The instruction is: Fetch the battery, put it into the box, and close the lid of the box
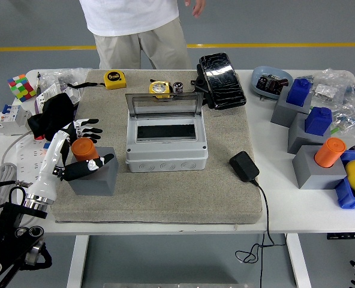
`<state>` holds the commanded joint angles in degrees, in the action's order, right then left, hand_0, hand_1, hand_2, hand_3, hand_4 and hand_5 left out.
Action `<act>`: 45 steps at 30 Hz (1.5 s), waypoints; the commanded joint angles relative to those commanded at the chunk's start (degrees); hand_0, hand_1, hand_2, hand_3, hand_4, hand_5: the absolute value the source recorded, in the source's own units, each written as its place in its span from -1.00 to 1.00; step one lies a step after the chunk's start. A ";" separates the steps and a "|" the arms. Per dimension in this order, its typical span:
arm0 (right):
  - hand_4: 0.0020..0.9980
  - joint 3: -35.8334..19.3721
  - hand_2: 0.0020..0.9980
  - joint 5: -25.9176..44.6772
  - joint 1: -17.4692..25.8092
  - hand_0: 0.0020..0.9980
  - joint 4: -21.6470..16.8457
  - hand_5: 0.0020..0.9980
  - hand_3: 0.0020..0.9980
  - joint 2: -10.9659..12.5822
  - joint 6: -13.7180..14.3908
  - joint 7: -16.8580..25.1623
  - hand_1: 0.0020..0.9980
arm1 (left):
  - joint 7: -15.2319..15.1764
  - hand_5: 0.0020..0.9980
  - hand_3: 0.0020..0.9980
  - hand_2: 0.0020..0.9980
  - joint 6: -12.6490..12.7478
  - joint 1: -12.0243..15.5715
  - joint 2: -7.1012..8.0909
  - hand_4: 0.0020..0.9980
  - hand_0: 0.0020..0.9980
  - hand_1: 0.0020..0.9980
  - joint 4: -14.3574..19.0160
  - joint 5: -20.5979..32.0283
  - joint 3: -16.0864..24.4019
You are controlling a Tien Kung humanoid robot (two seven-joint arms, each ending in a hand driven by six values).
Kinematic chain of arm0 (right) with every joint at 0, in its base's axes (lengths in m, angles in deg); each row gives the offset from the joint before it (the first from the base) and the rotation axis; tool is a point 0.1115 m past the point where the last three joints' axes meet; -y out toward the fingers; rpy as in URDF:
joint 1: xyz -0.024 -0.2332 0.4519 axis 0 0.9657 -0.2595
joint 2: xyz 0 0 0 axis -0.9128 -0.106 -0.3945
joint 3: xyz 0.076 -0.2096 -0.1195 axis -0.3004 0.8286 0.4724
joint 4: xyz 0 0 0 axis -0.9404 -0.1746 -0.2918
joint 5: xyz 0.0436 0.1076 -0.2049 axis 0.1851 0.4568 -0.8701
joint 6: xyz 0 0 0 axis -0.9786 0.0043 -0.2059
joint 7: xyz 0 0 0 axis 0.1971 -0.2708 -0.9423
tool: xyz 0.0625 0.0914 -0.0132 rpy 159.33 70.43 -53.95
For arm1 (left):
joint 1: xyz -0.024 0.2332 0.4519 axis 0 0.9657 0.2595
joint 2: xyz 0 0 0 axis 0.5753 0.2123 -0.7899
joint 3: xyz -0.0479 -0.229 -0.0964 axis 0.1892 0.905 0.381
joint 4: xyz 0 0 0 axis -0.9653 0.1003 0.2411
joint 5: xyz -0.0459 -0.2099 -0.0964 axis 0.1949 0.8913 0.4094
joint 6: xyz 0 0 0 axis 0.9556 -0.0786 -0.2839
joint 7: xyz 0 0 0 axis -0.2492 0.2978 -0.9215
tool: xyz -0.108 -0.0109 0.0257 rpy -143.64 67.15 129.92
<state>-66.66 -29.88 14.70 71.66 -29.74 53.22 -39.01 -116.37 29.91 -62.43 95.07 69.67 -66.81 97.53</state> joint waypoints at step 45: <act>0.95 0.05 0.24 0.29 0.20 0.23 0.10 -0.30 0.05 -0.26 0.55 0.25 0.29 | 0.00 -1.00 -0.42 -0.50 7.95 -4.70 0.34 1.00 -0.95 -0.78 5.35 4.00 -2.99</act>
<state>-66.62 -29.59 14.90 71.76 -30.00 53.77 -38.76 -116.37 37.86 -67.13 95.41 75.02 -62.80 94.54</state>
